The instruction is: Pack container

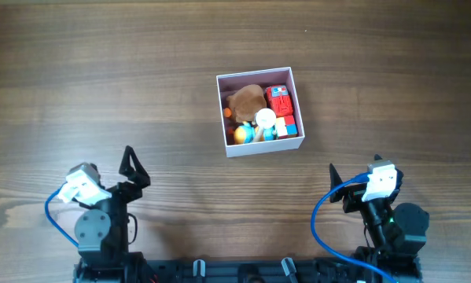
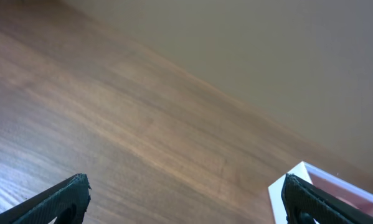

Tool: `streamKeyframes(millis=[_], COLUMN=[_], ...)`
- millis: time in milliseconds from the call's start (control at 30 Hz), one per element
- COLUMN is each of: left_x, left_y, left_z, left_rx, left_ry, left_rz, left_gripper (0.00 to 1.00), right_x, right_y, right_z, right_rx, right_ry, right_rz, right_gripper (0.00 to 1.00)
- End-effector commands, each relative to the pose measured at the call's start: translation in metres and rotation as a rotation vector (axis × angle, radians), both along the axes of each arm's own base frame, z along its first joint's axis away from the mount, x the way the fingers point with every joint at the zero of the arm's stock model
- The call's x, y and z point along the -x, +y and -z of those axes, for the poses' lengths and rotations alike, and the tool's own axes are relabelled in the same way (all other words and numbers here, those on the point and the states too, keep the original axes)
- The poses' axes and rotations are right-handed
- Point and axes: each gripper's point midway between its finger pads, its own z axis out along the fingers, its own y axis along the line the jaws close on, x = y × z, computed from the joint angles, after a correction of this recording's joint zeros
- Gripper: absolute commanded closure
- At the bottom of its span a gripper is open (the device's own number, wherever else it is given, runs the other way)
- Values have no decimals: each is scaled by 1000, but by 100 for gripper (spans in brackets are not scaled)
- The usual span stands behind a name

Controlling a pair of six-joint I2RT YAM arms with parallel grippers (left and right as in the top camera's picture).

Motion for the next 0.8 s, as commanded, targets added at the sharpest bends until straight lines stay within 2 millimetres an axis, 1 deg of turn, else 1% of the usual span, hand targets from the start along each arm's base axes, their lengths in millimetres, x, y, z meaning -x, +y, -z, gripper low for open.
streamKeyframes(millis=[0, 200, 333, 767], left_x=[1, -2, -2, -2], left_y=[-2, -5, -9, -9], left_z=[5, 27, 26, 27], left_rx=[9, 9, 6, 6], left_ry=[-30, 16, 15, 18], left_rz=[10, 26, 43, 43], left_gripper=[0, 0, 0, 0], right_x=[0, 0, 0, 0], right_y=[3, 3, 3, 3], right_z=[-3, -3, -3, -3], right_rx=[-11, -11, -11, -11], right_ry=[-13, -13, -13, -13], right_rz=[-15, -15, -15, -15], right_gripper=[0, 0, 0, 0])
